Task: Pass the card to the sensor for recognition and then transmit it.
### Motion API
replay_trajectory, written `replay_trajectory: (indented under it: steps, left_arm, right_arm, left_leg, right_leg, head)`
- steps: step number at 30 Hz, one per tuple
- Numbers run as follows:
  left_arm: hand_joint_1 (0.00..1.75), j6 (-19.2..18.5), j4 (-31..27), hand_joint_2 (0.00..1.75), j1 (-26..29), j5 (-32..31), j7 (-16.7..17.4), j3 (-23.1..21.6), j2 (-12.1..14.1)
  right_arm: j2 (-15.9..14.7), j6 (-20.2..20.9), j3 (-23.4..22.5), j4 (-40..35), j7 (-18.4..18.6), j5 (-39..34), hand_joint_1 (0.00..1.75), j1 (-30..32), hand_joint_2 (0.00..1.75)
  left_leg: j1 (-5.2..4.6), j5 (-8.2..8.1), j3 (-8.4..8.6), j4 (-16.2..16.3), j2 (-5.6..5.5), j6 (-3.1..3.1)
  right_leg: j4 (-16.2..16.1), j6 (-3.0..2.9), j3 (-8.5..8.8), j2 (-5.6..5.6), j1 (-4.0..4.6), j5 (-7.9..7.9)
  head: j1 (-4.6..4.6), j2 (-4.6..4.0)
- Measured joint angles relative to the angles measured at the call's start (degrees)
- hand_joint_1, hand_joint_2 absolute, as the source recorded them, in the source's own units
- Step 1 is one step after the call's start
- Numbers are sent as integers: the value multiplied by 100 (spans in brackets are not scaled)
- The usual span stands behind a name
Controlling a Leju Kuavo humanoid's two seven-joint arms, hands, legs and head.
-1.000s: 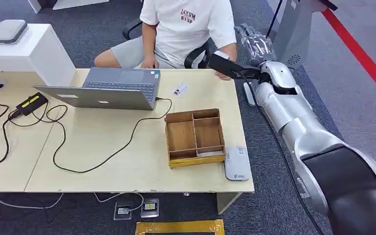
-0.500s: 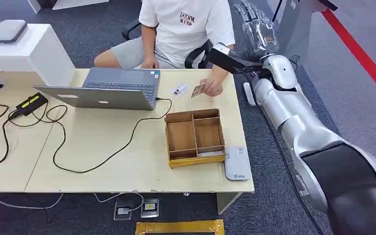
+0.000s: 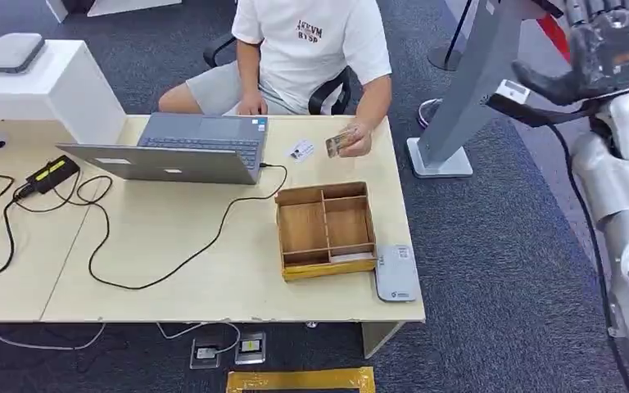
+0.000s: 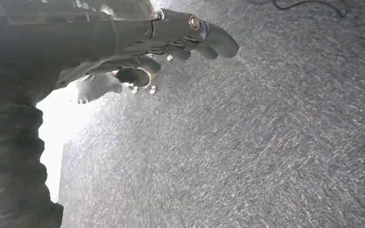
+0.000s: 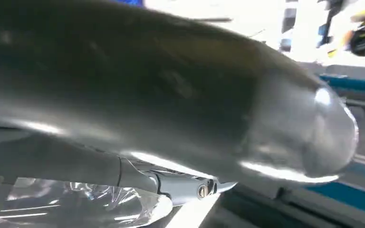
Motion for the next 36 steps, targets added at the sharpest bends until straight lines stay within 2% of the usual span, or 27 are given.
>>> replay_trajectory:
  steps: [2, 7, 11, 14, 19, 23, 24, 28, 34, 36]
  left_arm:
    - [0, 42, 0, 175, -12, 61, 33, 37, -9]
    - [0, 157, 4, 175, 5, 210, 136, 157, -44]
    - [0, 205, 11, 175, -28, 249, 173, 232, -79]
    - [0, 282, 11, 175, -37, 300, 256, 280, -142]
    - [0, 343, 20, 175, -27, 339, 354, 369, -216]
    - [0, 347, 20, 175, -34, 350, 391, 409, -249]
    - [0, 361, 20, 175, -34, 291, 442, 428, -264]
    - [0, 354, 22, 175, -26, 160, 466, 553, -313]
    - [0, 378, 22, 175, -44, 249, 468, 660, -356]
    - [0, 369, 22, 175, -41, 262, 477, 662, -363]
  right_arm:
    - [-230, 0, -171, -138, 140, 248, 0, 84, 0]
    - [-901, 0, -1128, -479, -218, 199, 0, 511, 0]
    - [-1172, 2, -1676, -669, -209, 514, 0, 841, 0]
    - [-1294, 2, -2428, -840, -269, 794, 0, 1494, 0]
    - [-1270, 4, -3750, -918, -299, 1181, 0, 2578, 0]
    - [-1159, 4, -4418, -971, -102, 1264, 0, 3187, 0]
    - [-1124, 4, -4575, -971, 59, 1227, 0, 3314, 0]
    - [-1047, 4, -4798, -969, 669, 1144, 0, 3889, 0]
    - [-724, 4, -5113, -931, 851, 1559, 0, 4506, 0]
    - [-621, 4, -5216, -899, 1032, 1504, 0, 4678, 0]
  left_leg:
    - [4, -4, 15, 0, 26, 0]
    - [6, -5, -4, -1, -16, 6]
    - [9, -12, 10, -2, 15, 4]
    - [8, -12, 7, -1, -16, 4]
    - [5, -12, 1, -3, -24, 5]
    - [8, -13, 3, -4, -18, 4]
    - [8, -13, 3, -4, -19, 4]
    - [11, -12, 2, -6, -23, 4]
    - [11, -13, 6, -7, -9, 4]
    - [13, -13, 5, -7, -13, 4]
  right_leg:
    - [0, 0, -2, 28, 2, 0]
    - [0, -1, 6, -11, 5, -2]
    - [-1, -2, 7, 16, 9, -3]
    - [-2, 1, 18, -13, 7, -9]
    - [-2, 1, 17, -23, 5, -9]
    - [-2, -1, 14, -18, 8, -10]
    - [-2, -2, 15, -17, 9, -12]
    - [-2, -2, 18, -22, 12, -15]
    - [-1, -2, 13, -5, 12, -15]
    - [-1, 0, 18, -12, 13, -17]
  head:
    - [-4, 0]
    - [2, 0]
    - [-2, 0]
    - [0, 0]
    - [-7, 0]
    - [-2, 0]
    - [-2, 0]
    - [-4, 0]
    - [-7, 0]
    - [2, 0]
